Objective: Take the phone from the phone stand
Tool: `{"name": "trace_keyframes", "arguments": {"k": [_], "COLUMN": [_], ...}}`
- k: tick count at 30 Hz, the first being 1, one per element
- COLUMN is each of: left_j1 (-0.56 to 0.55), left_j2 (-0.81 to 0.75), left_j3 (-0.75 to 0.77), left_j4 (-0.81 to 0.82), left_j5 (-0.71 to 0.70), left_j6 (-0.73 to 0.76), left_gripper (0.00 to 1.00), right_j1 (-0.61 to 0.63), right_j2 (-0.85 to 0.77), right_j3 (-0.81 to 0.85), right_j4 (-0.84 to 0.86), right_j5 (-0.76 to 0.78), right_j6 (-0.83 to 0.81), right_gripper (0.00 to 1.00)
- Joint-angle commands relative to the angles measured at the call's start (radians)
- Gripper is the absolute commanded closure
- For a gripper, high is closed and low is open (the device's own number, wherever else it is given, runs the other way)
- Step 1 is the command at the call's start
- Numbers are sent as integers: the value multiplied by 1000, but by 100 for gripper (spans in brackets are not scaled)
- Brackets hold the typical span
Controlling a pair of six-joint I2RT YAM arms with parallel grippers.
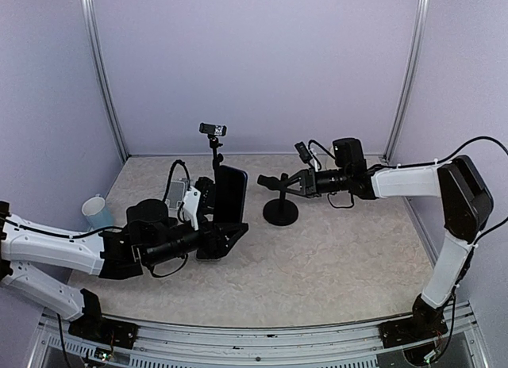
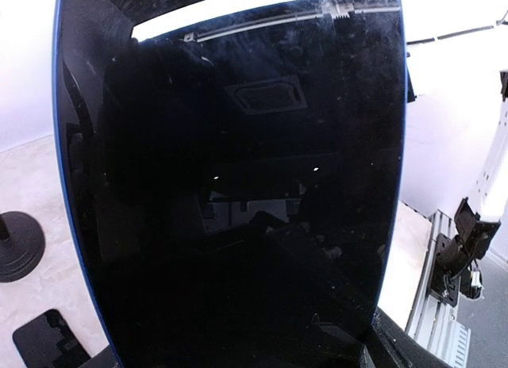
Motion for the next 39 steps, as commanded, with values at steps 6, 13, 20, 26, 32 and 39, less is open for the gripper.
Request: {"name": "trace_keyframes", "arguments": {"k": [6,13,20,26,32,39], "left_j1": [18,19,21,21,12,-38], "left_j2": [-94,-106,-104,-69,-11,103], "left_j3": [-58,-70,-63,-18,42,150], "left_j4": [-19,-46,-71,-133,-203,-318], "left_j5": [-117,-155,-185,-216,-249,-320], "left_j6": [-57,-82,-90,-117,-171,-273], "left_gripper": [97,97,97,97,98,100], "right_j1": [-15,-29,-35,-38,-50,-78], "right_j2": [166,254,279,262,213,109], "right_j3": [242,345,384,382,346,245], "right_j4": [-27,-70,-76,-86,-87,-69], "right_j5": [38,43,40,48,64,76], "right_j6": [-57,-58,-57,-58,-58,-54], "right_gripper": [100,100,97,57,23,10]}}
